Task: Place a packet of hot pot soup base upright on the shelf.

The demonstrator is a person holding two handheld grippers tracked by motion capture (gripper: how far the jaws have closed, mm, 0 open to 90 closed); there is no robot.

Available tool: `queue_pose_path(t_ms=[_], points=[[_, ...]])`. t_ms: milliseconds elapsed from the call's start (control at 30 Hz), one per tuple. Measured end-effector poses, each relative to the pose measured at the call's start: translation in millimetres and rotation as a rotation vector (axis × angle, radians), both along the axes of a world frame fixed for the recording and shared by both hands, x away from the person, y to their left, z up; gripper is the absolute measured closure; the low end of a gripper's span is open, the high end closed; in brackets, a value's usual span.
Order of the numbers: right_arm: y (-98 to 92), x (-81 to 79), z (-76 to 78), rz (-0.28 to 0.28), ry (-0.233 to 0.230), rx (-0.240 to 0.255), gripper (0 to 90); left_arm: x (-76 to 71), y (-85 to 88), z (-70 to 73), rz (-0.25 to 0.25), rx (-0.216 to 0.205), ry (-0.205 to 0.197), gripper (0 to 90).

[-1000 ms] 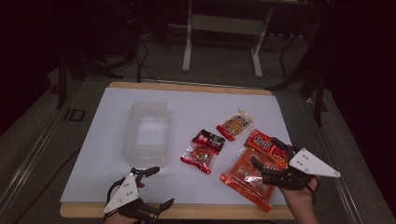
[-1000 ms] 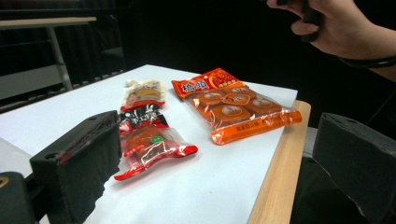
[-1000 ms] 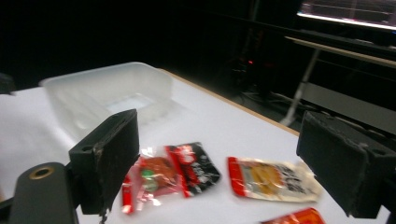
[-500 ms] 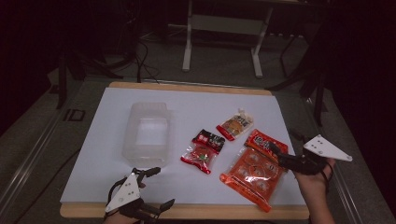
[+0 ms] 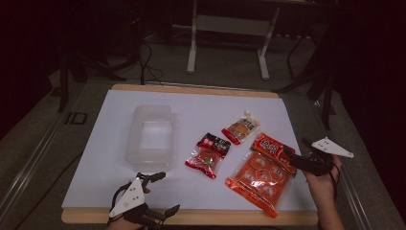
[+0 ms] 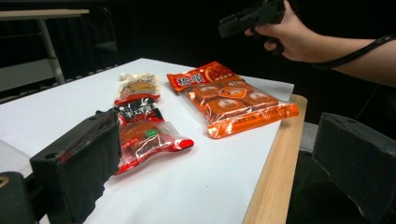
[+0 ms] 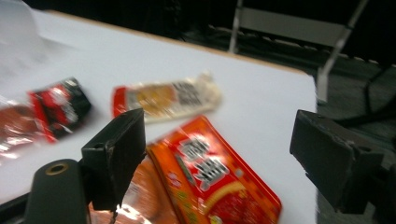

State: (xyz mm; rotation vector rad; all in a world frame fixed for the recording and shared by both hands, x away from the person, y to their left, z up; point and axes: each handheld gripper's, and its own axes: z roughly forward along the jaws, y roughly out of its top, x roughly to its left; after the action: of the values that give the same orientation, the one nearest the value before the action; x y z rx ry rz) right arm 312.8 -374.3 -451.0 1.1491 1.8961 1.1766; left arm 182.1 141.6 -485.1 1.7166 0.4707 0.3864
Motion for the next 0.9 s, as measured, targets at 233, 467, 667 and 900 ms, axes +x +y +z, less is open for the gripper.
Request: queue_pose_path(t_ms=[233,467,667,900], points=[[-9.2,9.2,-26.1,-0.055,0.057,-0.036,20.7,0.7,-3.0,-2.4,-0.001,0.038,0.004,1.7],[-20.3,15.7,-46.9,-0.092,0.132,-0.014,20.6,0.2,-5.3,-3.3,-0.009,0.055,0.005,1.8],[-24.6,19.6,-59.4,-0.11,0.197,0.01,20.5,1.0,-4.7,-3.7,-0.015,0.047,0.014,1.8],[-23.6,25.2,-72.5,-0.12,0.258,-0.016,20.4,1.1,-6.1,-4.7,-0.023,0.053,0.02,1.8]])
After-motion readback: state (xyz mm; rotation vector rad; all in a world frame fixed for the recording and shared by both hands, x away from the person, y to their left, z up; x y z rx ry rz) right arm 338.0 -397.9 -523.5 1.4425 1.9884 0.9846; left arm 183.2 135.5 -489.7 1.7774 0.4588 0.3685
